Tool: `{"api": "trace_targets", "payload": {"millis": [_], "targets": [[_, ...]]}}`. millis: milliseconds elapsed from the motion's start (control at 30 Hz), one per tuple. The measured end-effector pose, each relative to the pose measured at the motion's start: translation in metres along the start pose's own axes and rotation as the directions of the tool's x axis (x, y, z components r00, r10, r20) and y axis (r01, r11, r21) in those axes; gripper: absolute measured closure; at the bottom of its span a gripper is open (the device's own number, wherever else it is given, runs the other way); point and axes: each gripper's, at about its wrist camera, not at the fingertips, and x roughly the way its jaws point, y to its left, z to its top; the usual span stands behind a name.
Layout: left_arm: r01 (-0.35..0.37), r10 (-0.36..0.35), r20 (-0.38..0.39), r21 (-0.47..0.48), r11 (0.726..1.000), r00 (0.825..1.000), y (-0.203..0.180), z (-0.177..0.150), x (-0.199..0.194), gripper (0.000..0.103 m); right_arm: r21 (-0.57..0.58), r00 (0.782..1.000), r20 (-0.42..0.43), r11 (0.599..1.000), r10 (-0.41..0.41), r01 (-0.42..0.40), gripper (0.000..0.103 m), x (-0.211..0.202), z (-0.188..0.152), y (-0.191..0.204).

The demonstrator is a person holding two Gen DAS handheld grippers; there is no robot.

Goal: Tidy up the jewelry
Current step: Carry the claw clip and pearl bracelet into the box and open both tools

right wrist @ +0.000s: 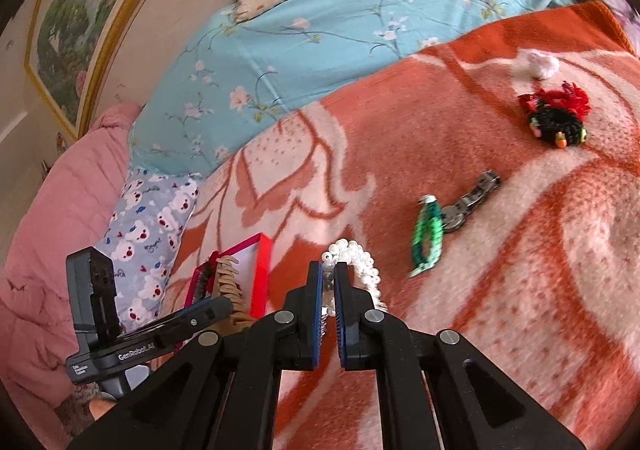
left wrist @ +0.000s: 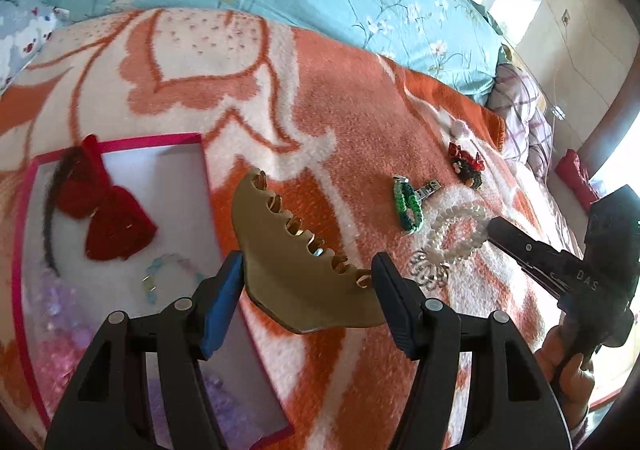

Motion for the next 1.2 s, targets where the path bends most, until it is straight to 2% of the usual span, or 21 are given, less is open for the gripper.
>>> {"api": "trace_targets", "payload": {"millis": [233, 633, 1200], "targets": [[-0.022, 0.022, 0.018, -0.039, 0.999, 1.0, 0.021, -0.015, -0.023, 0.039, -0.033, 0.999, -0.02, 0.999, 0.027, -0.027, 0.098, 0.005, -0.009, 0.023], [-0.088, 0.095, 0.043, -0.143, 0.986, 0.995, 0.083, -0.037, -0.062, 0.039, -0.084, 0.992, -0.095, 0.992, 0.087, -0.095, 0.098, 0.034, -0.029, 0.068], [-0.149, 0.164, 0.046, -0.234, 0.961, 0.985, 0.145, -0.047, -0.077, 0.039, -0.149, 0.971, -0.182, 0.972, 0.153, -0.181, 0.098, 0.093, -0.046, 0.134]]}}
